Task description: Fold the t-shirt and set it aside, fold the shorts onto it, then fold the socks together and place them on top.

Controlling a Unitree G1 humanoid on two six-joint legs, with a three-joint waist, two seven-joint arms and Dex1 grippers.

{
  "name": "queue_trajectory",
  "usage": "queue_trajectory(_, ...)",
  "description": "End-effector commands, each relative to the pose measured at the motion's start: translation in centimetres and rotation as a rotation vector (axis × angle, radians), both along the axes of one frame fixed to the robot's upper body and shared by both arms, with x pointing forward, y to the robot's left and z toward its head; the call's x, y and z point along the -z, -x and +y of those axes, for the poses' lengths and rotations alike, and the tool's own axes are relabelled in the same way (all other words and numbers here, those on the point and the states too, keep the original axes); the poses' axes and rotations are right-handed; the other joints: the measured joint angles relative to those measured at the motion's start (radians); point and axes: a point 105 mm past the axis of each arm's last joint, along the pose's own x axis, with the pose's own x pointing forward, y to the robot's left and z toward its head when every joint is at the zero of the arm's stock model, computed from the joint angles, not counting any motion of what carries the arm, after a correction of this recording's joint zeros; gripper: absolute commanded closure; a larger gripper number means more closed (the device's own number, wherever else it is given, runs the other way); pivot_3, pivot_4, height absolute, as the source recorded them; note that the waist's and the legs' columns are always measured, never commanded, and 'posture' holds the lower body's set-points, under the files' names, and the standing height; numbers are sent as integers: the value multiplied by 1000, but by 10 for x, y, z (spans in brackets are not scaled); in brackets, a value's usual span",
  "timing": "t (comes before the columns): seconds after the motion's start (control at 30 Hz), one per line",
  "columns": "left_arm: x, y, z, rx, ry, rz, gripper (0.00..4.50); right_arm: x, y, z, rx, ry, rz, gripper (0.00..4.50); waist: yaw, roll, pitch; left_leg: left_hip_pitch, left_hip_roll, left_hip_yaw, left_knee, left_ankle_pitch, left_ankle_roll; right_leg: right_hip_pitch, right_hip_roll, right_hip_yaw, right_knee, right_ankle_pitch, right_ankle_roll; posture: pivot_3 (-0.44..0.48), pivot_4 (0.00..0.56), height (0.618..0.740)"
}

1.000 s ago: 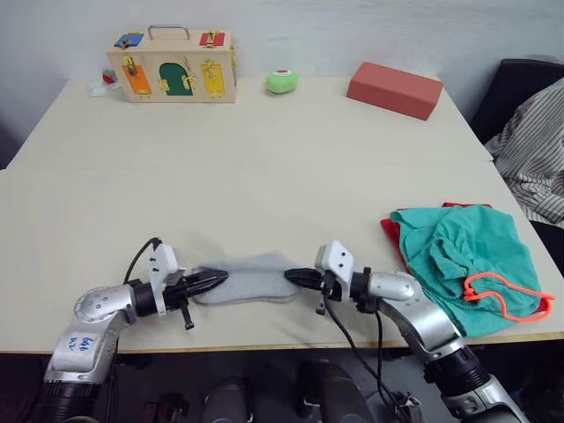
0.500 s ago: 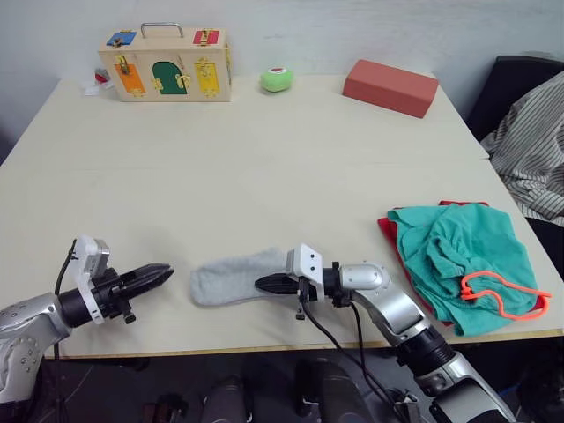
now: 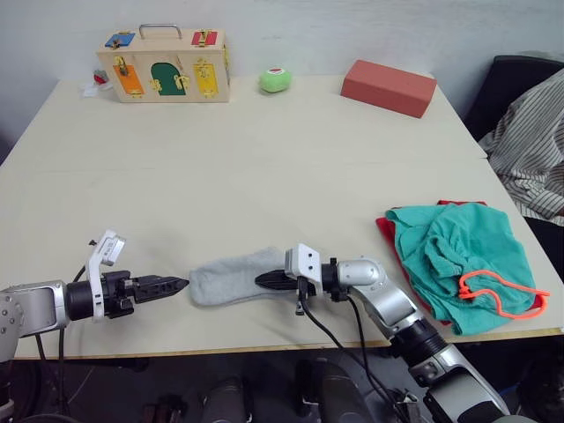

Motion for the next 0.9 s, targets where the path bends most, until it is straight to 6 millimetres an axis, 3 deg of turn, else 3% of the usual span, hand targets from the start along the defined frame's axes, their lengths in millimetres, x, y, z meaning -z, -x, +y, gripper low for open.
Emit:
queue_trajectory(0.03,4,-3,-13,32,25,33,7,8,2,1,-3,26,17,4500,2,0,0,0,0,0,0,0,0,0,0,0,0,0,0,0,150,740)
queue_trajectory(0.3,13,-10,-31,96,24,51,7,8,0,1,5,26,15,4500,4,0,0,1,0,0,0,0,-1,0,0,1,1,0,0,0,150,740)
queue_trajectory(0.4,16,-14,-35,94,8,37,607,9,0,0,11,25,16,4500,6,0,0,1,-1,0,0,0,-1,0,0,1,1,0,0,0,150,740)
queue_trajectory(0.8,7,-13,-42,118,43,-5,4385,13,-1,-2,24,29,23,4500,5,0,0,1,0,0,0,0,-1,0,0,1,1,0,0,0,150,740)
queue_trajectory(0.9,-1,-15,-38,133,5,-42,4481,13,-1,-2,27,31,24,4500,5,0,0,1,0,0,0,0,-1,0,0,1,1,0,0,0,150,740)
